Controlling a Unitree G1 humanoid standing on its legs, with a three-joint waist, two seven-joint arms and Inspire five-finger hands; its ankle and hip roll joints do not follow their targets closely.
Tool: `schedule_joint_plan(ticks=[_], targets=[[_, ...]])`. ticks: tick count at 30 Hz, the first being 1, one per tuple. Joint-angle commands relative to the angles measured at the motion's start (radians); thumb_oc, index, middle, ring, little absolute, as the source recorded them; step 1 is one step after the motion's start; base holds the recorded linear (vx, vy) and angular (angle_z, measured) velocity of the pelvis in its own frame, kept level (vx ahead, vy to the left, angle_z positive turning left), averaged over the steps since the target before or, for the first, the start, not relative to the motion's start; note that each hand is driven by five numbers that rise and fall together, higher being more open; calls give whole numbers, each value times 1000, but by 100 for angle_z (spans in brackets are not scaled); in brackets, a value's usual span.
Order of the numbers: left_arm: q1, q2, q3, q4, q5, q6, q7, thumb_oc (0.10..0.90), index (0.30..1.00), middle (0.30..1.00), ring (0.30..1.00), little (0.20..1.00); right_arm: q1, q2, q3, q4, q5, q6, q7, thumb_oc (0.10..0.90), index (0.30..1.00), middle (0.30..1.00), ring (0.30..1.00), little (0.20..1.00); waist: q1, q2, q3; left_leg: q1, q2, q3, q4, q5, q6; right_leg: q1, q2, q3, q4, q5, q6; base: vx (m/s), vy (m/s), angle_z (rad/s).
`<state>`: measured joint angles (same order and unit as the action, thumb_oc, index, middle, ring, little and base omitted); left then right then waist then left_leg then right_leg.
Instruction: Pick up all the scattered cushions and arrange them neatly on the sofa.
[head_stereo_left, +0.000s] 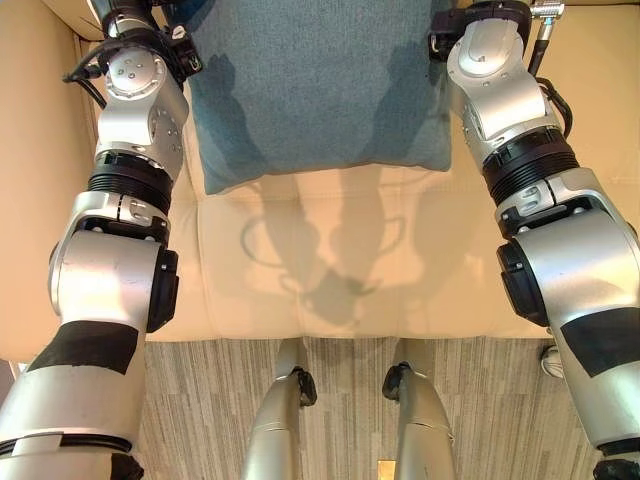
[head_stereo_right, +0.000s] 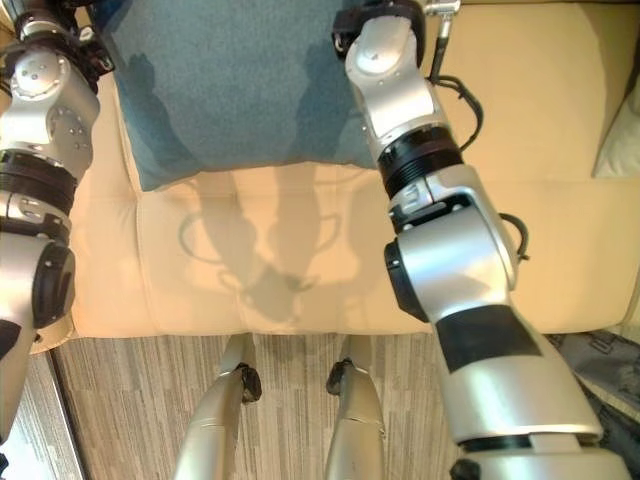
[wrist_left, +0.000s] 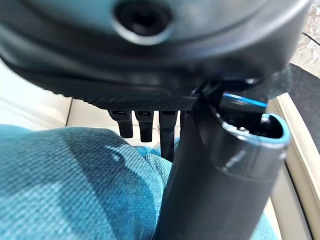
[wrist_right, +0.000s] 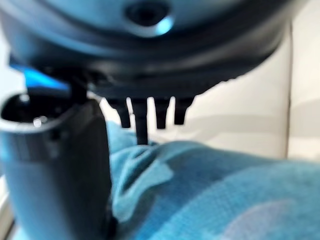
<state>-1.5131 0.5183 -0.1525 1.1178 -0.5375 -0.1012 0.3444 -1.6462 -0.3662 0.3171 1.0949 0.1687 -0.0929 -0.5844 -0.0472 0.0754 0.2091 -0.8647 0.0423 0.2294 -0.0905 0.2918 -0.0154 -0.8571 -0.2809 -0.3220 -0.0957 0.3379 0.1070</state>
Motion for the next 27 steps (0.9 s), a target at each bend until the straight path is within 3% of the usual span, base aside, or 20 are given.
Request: schedule_joint_plan(ticks=[1, 7, 9, 12, 15, 22, 27], targets=[[41, 82, -42, 65, 54, 18, 38, 800, 900, 900, 900, 900, 9, -21, -112, 24, 55, -45, -88, 800, 900, 900, 900, 900, -12, -13, -174, 143, -10, -34, 3, -163, -114, 204, -17, -38, 8, -175, 110, 0, 0, 0], [90, 94, 10, -21, -6, 62, 46, 800, 900, 900, 900, 900, 171, -18, -228, -230, 98, -39, -118, 800, 900, 900, 900, 900, -12, -12, -156, 222, -7, -36, 3, -175, -112, 286, -15, -48, 8, -183, 107, 0, 0, 0], [106, 71, 84, -55, -138, 76, 67, 800, 900, 900, 900, 900, 256, -44, -262, -295, 105, -21, -105, 800, 900, 900, 900, 900, -8, -12, -143, 265, -10, -42, 3, -184, -111, 327, -14, -54, 8, -193, 105, 21, -12, 1], [146, 58, 100, -131, -187, 81, 65, 800, 900, 900, 900, 900, 320, -49, -280, -359, 127, -5, -89, 800, 900, 900, 900, 900, -5, -9, -130, 297, -9, -44, 3, -184, -108, 362, -14, -61, 8, -193, 101, 0, 0, 0], [291, 13, 141, -384, -350, 84, 51, 800, 900, 900, 900, 900, 489, -75, -313, -534, 138, 31, -63, 800, 900, 900, 900, 900, 8, -4, -112, 367, -12, -48, 3, -194, -100, 428, -13, -70, 8, -204, 97, 11, 1, -1], [394, -9, 128, -512, -372, 96, 76, 800, 900, 900, 900, 900, 625, -90, -314, -707, 146, 7, -34, 800, 900, 900, 900, 900, 10, -5, -109, 419, -11, -44, 3, -201, -95, 478, -9, -75, 8, -213, 89, 0, 0, 0], [566, -33, 180, -633, -335, 89, 65, 800, 900, 900, 900, 900, 734, -76, -341, -852, 160, 4, -33, 800, 900, 900, 900, 900, 4, -13, -114, 461, -2, -38, 3, -210, -91, 516, -1, -75, 8, -225, 86, 10, -11, -2]])
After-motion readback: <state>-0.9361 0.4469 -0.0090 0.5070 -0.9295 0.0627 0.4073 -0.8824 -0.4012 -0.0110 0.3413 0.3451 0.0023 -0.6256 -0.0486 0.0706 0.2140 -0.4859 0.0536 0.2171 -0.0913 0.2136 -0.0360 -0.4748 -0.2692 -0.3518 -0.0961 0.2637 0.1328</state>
